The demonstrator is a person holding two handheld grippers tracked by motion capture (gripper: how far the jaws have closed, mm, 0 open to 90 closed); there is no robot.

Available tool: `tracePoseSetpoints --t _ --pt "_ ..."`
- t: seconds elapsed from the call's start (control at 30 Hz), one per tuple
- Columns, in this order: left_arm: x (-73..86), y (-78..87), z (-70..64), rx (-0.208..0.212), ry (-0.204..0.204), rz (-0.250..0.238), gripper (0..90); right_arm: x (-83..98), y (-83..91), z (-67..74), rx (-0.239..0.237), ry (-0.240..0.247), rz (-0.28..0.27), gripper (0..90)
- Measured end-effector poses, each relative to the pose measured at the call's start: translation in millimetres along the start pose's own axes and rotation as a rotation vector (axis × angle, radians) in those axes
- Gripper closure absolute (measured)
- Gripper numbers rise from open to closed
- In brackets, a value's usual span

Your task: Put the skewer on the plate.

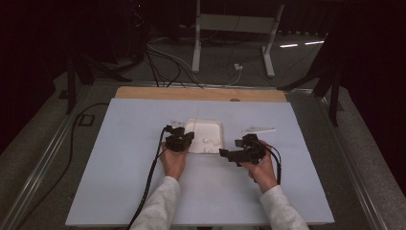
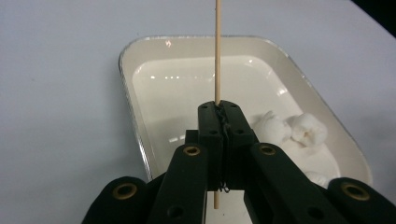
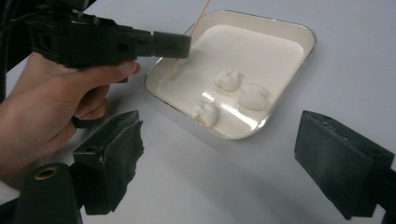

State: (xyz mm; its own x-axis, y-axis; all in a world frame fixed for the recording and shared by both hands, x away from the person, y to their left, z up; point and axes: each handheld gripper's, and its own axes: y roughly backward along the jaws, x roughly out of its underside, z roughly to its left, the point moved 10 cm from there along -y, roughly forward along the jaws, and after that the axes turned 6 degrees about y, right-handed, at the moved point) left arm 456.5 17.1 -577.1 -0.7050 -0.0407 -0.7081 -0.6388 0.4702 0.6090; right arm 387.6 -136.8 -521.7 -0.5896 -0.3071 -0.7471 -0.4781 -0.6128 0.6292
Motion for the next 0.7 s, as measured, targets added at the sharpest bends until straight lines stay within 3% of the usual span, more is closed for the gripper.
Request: tracePoseSetpoints --t 0.37,0.57,0.63,0.7 --pt "12.2 -8.4 -2.9 -0.033 0.036 0.048 89.0 13.1 26.0 -9.8 0.051 0.001 -0.03 14.5" --pt "16.8 -7.7 -4.7 -0.024 0.105 0.056 88.3 19.5 31.9 -14.5 0.062 -0.012 -0.039 14.5" --pt "17.0 -6.9 -7.4 0.003 0.137 0.051 81.4 21.1 32.6 -15.8 0.064 -0.016 -0.036 14.5" --pt "16.3 -6.3 -9.6 0.011 0.141 0.046 71.2 22.0 33.3 -16.3 0.066 -0.019 -0.036 14.5"
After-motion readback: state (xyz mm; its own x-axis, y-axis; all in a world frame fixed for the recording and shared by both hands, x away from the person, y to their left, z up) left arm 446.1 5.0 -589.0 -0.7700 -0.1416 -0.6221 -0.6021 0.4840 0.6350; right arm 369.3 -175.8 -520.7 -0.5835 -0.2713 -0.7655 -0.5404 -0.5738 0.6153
